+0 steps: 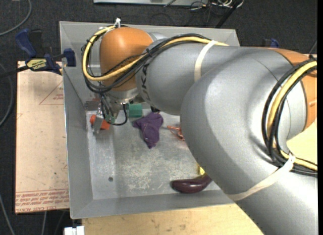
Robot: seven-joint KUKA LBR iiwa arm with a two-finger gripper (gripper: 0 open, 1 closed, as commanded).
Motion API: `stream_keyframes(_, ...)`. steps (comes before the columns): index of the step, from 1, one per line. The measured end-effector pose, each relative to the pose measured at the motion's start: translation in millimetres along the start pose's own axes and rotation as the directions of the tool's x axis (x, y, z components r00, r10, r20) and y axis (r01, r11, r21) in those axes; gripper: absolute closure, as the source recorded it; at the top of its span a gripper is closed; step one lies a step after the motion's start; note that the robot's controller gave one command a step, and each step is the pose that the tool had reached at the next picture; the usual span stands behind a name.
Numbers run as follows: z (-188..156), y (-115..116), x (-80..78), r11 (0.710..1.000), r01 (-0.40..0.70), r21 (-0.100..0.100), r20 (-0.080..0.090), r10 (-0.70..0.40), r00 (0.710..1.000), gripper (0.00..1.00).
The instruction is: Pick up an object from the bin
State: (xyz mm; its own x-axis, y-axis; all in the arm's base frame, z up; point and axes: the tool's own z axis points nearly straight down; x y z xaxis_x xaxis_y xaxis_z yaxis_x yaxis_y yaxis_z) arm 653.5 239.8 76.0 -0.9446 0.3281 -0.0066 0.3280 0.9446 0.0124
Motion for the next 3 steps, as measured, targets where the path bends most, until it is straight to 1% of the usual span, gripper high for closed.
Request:
stream_keyframes(2, -15.5, -1.0, 1.0, 1.000, 0.000, 0.003, -0.004, 0.000, 1.000, 1.00)
stream_keyframes(3, -30.1, -0.5, 0.6, 1.000, 0.000, 0.002, -0.002, 0.000, 1.000, 1.00)
